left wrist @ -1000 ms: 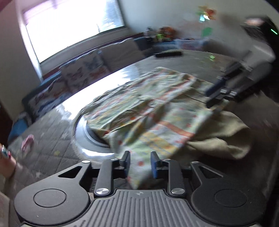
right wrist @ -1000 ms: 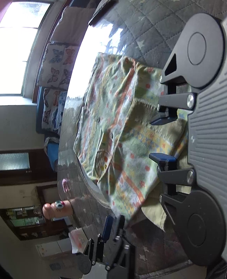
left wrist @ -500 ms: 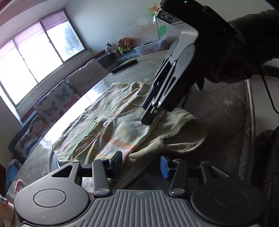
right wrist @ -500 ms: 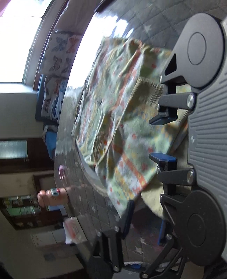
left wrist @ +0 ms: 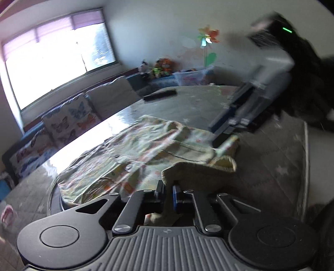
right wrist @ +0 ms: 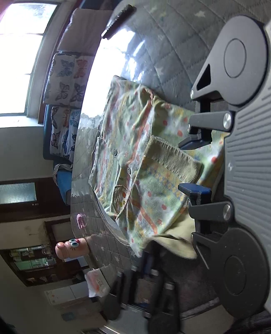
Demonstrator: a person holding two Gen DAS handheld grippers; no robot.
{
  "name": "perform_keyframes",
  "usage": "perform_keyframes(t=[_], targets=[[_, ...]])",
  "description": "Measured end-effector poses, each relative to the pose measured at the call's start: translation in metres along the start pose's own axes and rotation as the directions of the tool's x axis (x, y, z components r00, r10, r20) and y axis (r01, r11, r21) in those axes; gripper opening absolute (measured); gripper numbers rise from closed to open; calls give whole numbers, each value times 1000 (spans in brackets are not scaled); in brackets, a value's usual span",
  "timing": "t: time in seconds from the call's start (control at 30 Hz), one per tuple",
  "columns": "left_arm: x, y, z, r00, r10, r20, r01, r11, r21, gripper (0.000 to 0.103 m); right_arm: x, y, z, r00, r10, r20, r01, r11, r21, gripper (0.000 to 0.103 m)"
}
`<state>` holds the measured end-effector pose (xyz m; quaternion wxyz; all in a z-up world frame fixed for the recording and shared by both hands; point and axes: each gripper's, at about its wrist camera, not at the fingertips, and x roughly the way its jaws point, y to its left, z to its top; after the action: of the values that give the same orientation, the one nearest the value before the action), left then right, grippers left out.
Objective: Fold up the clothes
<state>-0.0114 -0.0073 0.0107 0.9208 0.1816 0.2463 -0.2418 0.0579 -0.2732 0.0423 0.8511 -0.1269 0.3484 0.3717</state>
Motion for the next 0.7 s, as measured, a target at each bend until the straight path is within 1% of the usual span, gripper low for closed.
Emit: perform_keyframes(t=[0.03,0.07,0.1,0.13,0.27,0.37,0.43,0.47,0.5,0.53,0.6,0.7], targets=[[2,6,5,1000,5,3,-5,1000,-29,7,-3,1,-1,1000,0,-3,0,1000,-17,36],[4,13,9,1000,7,7,-6,998,-55,7,-5,3,-1,1000,4,-7,-4,999,-43,40],[7,18,13,1000,7,7,-6,997,-77,7,-7,7,-2,1000,9,-11,-10,997,-74,47],[10,23,17,1000,5,5,-5,996,-95,7,-7,10,-2,1000,15,-11,-16,995,-97,49],[19,32,24,1000,-1,-2,1,993,-121,7,7,30,-1,999,33,-1,-32,981,-193,49],[20,33,25,1000,-2,-5,2,993,-121,7,27,37,-1,999,33,0,-32,973,-228,49],[19,34,24,1000,-3,-8,2,992,-125,7,38,39,-1,1000,16,-5,-17,969,-247,44],[19,35,23,1000,-7,-10,6,992,-126,7,41,39,-1,1000,15,-9,-16,968,-251,39],[18,35,22,1000,-11,-13,10,992,-126,8,45,38,-1,1000,13,-12,-15,967,-254,26],[17,35,20,1000,-11,-15,9,992,-124,9,46,38,1,1000,15,-15,-18,969,-248,22],[10,34,16,1000,-5,-11,4,993,-115,11,45,34,6,999,32,-17,-35,976,-216,17],[-5,33,7,1000,1,-8,-2,994,-113,17,41,28,16,999,47,-14,-49,984,-173,13]])
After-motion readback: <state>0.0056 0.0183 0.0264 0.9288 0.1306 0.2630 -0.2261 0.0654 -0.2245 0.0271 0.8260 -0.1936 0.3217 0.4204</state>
